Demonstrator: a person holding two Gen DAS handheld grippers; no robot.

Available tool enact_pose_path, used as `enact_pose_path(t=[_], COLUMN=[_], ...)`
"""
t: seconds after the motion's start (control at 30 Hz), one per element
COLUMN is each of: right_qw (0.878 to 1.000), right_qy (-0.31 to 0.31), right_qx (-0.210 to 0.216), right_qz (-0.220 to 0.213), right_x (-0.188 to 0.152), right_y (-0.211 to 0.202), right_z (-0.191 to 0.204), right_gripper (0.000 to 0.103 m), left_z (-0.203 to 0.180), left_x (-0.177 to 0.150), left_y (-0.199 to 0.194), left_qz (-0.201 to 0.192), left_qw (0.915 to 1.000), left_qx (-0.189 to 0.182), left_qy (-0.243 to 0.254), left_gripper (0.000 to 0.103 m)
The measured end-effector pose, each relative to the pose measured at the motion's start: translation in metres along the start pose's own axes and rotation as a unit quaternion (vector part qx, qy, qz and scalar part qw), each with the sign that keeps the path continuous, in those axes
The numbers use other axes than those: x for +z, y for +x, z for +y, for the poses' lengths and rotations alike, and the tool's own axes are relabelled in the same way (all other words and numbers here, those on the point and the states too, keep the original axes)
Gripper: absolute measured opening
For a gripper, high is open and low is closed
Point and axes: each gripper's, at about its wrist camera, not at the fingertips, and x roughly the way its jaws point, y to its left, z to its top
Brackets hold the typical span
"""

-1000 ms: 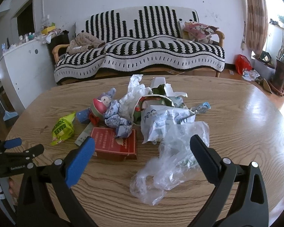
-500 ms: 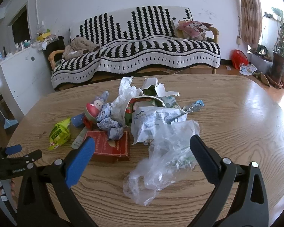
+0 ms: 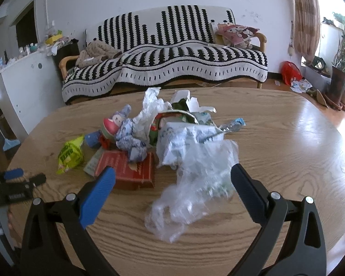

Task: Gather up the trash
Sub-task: 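Grasp the yellow popcorn bag with the left gripper while the right gripper grasps the clear plastic bag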

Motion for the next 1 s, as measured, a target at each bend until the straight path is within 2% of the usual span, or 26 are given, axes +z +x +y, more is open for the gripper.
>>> enact_pose_path(t=[0.13, 0.27, 0.33, 0.4, 0.5, 0.57, 0.63, 0.7, 0.8, 0.87, 0.9, 0.93, 0.97, 1.0], right_qw=[1.000, 1.000, 1.000, 0.999, 0.999, 0.999, 0.998, 0.997, 0.997, 0.996, 0.995, 0.994, 0.993, 0.992], right_qy=[0.012, 0.017, 0.015, 0.012, 0.010, 0.017, 0.022, 0.024, 0.020, 0.018, 0.022, 0.030, 0.038, 0.043], right_qx=[-0.005, -0.018, -0.017, -0.012, -0.015, -0.019, -0.026, -0.026, -0.012, -0.001, 0.012, 0.026, 0.041, 0.050], right_qz=[0.001, -0.001, 0.013, 0.032, 0.046, 0.048, 0.051, 0.069, 0.078, 0.088, 0.098, 0.103, 0.107, 0.108], right_x=[-0.007, -0.010, -0.013, -0.016, -0.018, -0.017, -0.018, -0.019, -0.022, -0.024, -0.026, -0.027, -0.028, -0.028], right_y=[-0.004, -0.006, -0.002, 0.006, 0.017, 0.024, 0.032, 0.041, 0.046, 0.049, 0.052, 0.053, 0.053, 0.052], right_z=[-0.012, -0.023, -0.027, -0.029, -0.030, -0.032, -0.036, -0.037, -0.036, -0.035, -0.037, -0.039, -0.041, -0.041], right_gripper=[0.097, 0.097, 0.097, 0.097, 0.097, 0.097, 0.097, 0.097, 0.097, 0.084, 0.068, 0.057, 0.053, 0.041], left_z=[0.006, -0.003, -0.014, -0.022, -0.029, -0.033, -0.037, -0.044, -0.049, -0.049, -0.047, -0.045, -0.041, -0.038], left_x=[-0.001, 0.006, 0.012, 0.018, 0.028, 0.038, 0.042, 0.044, 0.047, 0.047, 0.047, 0.047, 0.047, 0.047], left_y=[0.001, 0.005, 0.011, 0.020, 0.036, 0.042, 0.046, 0.055, 0.064, 0.067, 0.070, 0.071, 0.072, 0.072], left_qz=[-0.005, -0.007, -0.010, -0.008, -0.011, -0.007, -0.014, -0.012, -0.003, 0.002, 0.006, 0.009, 0.010, 0.005], left_qw=[1.0000, 0.9998, 0.9995, 0.9996, 0.9997, 0.9987, 0.9989, 0.9994, 0.9994, 0.9994, 0.9995, 0.9997, 0.9998, 0.9999], left_qx=[-0.007, -0.017, -0.029, -0.024, -0.019, -0.037, -0.022, 0.022, 0.034, 0.035, 0.032, 0.024, 0.017, 0.011], left_qy=[0.002, 0.004, 0.011, 0.012, -0.012, -0.033, -0.039, -0.023, -0.001, 0.006, 0.006, 0.003, -0.001, -0.004], left_gripper=[0.097, 0.097, 0.097, 0.097, 0.097, 0.097, 0.097, 0.097, 0.097, 0.097, 0.097, 0.097, 0.097, 0.097])
